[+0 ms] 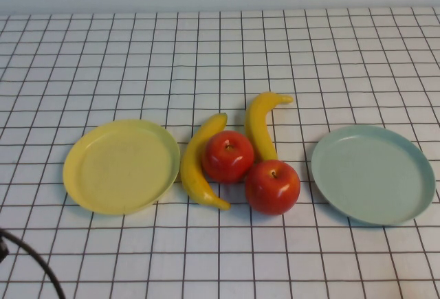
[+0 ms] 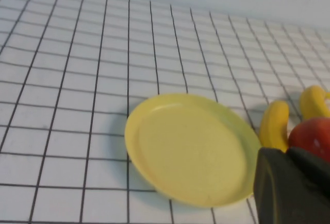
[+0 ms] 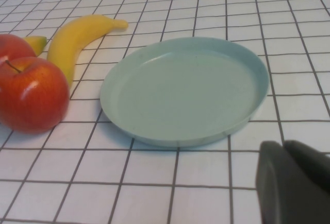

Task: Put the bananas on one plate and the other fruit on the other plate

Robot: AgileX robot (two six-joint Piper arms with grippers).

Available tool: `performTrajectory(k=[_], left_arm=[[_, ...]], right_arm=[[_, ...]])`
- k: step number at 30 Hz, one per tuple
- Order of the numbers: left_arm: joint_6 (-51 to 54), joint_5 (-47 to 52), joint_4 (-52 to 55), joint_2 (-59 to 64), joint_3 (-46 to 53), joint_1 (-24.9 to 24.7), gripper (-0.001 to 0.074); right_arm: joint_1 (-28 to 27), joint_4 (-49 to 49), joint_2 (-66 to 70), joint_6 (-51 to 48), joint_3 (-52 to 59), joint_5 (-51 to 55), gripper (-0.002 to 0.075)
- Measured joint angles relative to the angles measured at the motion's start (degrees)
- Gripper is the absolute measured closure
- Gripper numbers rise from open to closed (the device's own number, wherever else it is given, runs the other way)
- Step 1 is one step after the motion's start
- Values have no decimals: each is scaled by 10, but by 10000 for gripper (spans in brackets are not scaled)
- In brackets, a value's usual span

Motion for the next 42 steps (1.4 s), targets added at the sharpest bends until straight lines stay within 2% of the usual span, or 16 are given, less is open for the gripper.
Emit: performTrajectory(k=[11,14,23,27,32,34,36,42], left_arm=[[120,26,-4,219,-104,-3,739],[144,28,-11,272,-136,-25,739],[175,30,3,461,-256,-152,740],[162,60,18,554,-328,-171,739],[151,150,33,651,-424,-170,735],[151,189,39,685,-456,-172,713],[151,221,56,716,-484,-177,654],[190,233,91,760,-529,-216,367]], right_arm=[[0,0,0,0,0,0,743],[0,0,0,0,0,0,743],[0,0,0,0,0,0,743],[0,0,0,0,0,0,743],[0,0,0,0,0,0,743],[0,0,0,0,0,0,743],[0,0,0,0,0,0,743],[0,0,0,0,0,0,743]])
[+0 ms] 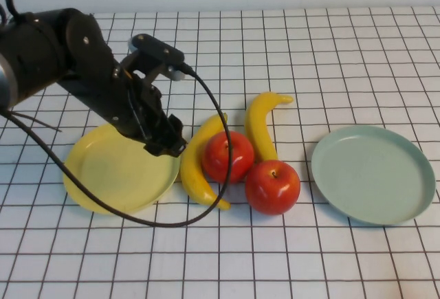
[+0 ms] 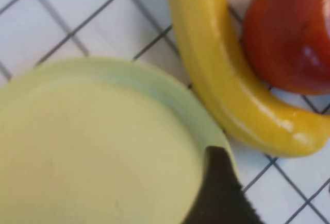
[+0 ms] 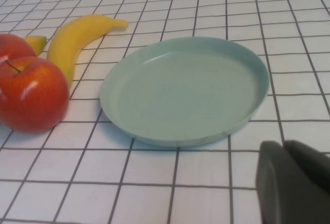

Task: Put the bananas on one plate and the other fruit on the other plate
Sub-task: Put one type of fruit in the left plate

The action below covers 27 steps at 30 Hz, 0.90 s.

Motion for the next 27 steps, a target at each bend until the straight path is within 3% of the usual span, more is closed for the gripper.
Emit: performTrajectory(k=[5,20,27], left_arm=[[67,-11,4,2,-6,-29,276],[292,12,-46,2,-6,-34,258],[319,-22,-75,2,-6,-34,154]], right_arm=[[0,0,0,0,0,0,743],[0,0,0,0,0,0,743],[0,0,0,0,0,0,743]])
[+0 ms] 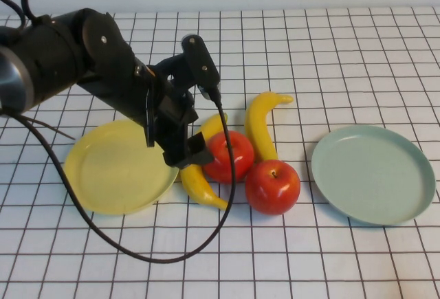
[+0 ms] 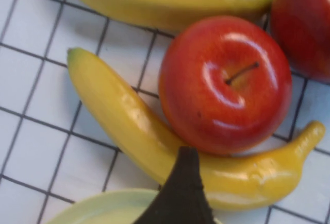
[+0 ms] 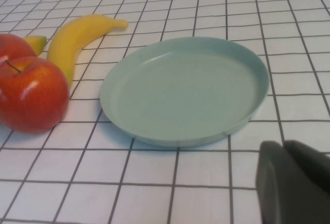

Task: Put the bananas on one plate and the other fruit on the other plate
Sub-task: Put one type of fruit in the left plate

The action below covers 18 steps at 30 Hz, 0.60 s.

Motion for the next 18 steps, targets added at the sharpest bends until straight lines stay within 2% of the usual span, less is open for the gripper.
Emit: performTrajectory(k=[11,18], left_arm=[[3,-31,-71,0,0,0,136],[29,-12,-89,16,0,-3,69]], right_arm=[[0,0,0,0,0,0,743],[0,0,0,0,0,0,743]])
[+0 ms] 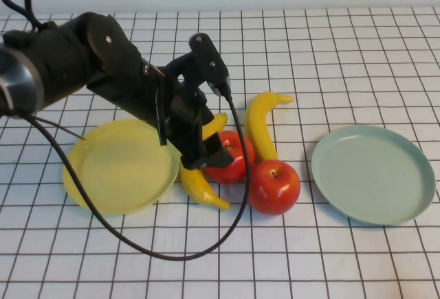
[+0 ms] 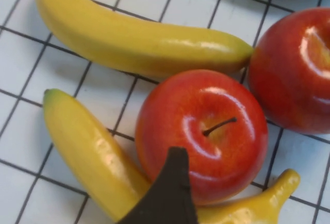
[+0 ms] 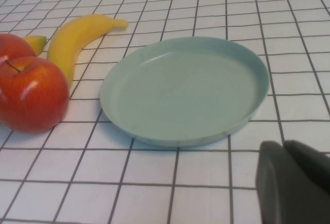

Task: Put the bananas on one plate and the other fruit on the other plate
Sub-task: Put one type of fruit in the left plate

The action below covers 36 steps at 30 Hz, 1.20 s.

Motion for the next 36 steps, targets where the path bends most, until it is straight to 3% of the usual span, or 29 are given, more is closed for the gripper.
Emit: performTrajectory(k=[10,36], left_arm=[[94,-22,13,37,-1,-33,68],[52,7,15,65,-51,-31,68]], right_arm=[[0,0,0,0,0,0,743],[0,0,0,0,0,0,743]])
